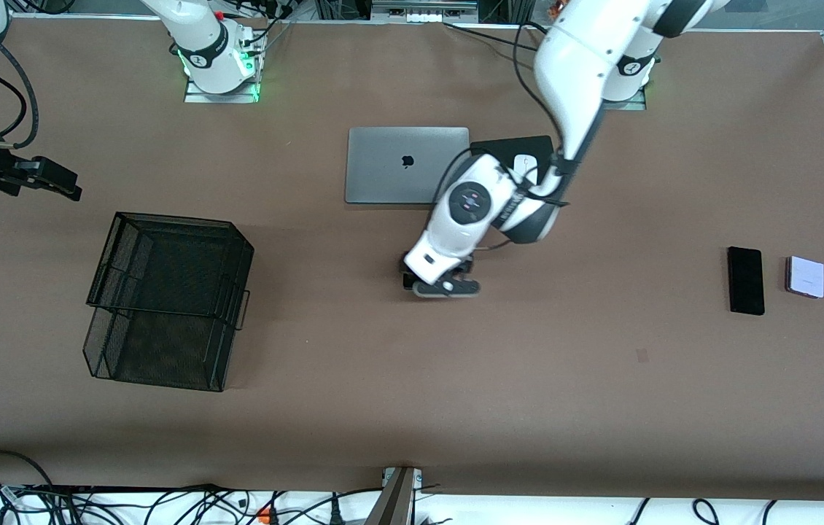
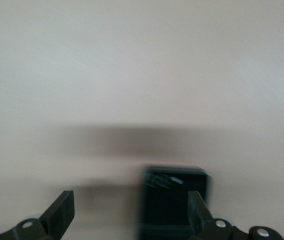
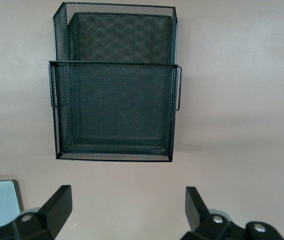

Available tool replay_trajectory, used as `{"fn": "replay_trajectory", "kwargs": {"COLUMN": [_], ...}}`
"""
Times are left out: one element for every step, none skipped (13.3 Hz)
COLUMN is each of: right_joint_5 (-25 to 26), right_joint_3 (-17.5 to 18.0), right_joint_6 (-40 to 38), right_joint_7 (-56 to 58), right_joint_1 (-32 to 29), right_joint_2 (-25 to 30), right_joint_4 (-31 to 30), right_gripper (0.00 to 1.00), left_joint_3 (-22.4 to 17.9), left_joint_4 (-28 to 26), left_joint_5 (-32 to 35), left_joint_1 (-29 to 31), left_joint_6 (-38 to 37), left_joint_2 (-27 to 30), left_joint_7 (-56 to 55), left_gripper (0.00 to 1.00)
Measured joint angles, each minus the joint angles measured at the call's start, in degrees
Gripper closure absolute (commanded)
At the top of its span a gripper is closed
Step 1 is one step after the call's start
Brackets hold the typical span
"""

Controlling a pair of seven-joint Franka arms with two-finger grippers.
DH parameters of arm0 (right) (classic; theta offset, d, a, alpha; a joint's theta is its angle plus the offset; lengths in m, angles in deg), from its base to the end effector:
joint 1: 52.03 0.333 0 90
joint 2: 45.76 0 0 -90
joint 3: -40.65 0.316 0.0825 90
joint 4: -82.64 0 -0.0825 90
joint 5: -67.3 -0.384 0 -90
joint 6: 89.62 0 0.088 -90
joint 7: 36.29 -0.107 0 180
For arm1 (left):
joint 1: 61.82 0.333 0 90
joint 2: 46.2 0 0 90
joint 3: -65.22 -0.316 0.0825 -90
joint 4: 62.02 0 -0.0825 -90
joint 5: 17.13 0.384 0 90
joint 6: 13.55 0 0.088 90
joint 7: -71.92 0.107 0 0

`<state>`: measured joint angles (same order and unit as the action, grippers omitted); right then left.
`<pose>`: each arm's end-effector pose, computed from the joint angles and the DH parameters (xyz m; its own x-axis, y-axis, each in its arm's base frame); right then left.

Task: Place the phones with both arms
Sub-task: 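Carry the flip phone to the table middle and release it, then reach the right gripper to the flip phone while the left gripper returns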

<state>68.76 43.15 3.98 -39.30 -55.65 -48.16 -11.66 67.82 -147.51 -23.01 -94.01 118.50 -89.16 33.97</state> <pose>0.5686 -0.0142 0.5709 0.9961 -0.0703 -0.0527 -0.0690 -0.9973 0.0263 0.5953 -0.4092 0.2332 0.9909 0.1329 -0.0222 0.1346 -0.9832 0.1234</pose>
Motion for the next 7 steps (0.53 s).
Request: {"fn": "replay_trajectory", "kwargs": {"right_joint_5": [0.0,-0.1,-0.2,-0.5,-1.0,-1.5,-1.6], "right_joint_3": [0.1,0.4,0.7,0.8,1.1,1.3,1.5], "right_joint_6": [0.0,0.0,0.2,1.0,2.4,4.5,7.1], "right_joint_7": [0.0,0.1,0.1,-1.2,-4.3,-8.8,-14.0], "right_joint_1": [0.1,0.7,2.4,5.6,9.1,13.3,17.8], "right_joint_2": [-0.1,-0.4,-1.1,-2.4,-3.8,-5.4,-7.1], "right_joint_4": [0.0,-0.1,-0.2,-0.3,-0.3,-0.3,-0.3], "right_gripper": [0.00,0.00,0.00,0.00,0.00,0.00,0.00], "left_joint_3": [-0.7,-1.0,-1.2,-1.2,-1.4,-1.6,-1.6], "left_joint_4": [0.4,0.5,0.5,0.4,0.4,0.3,0.2], "left_joint_5": [0.0,0.0,0.0,0.2,0.8,2.6,5.6], "left_joint_1": [3.0,6.7,10.8,14.6,17.7,21.1,24.3], "left_joint_6": [-4.4,-8.7,-12.7,-16.5,-19.2,-21.0,-21.9], "left_joint_2": [2.2,4.6,6.6,8.2,9.1,9.6,9.7], "left_joint_7": [0.1,0.7,3.1,7.7,12.4,17.3,22.3], "left_gripper": [0.00,0.00,0.00,0.00,0.00,0.00,0.00]}}
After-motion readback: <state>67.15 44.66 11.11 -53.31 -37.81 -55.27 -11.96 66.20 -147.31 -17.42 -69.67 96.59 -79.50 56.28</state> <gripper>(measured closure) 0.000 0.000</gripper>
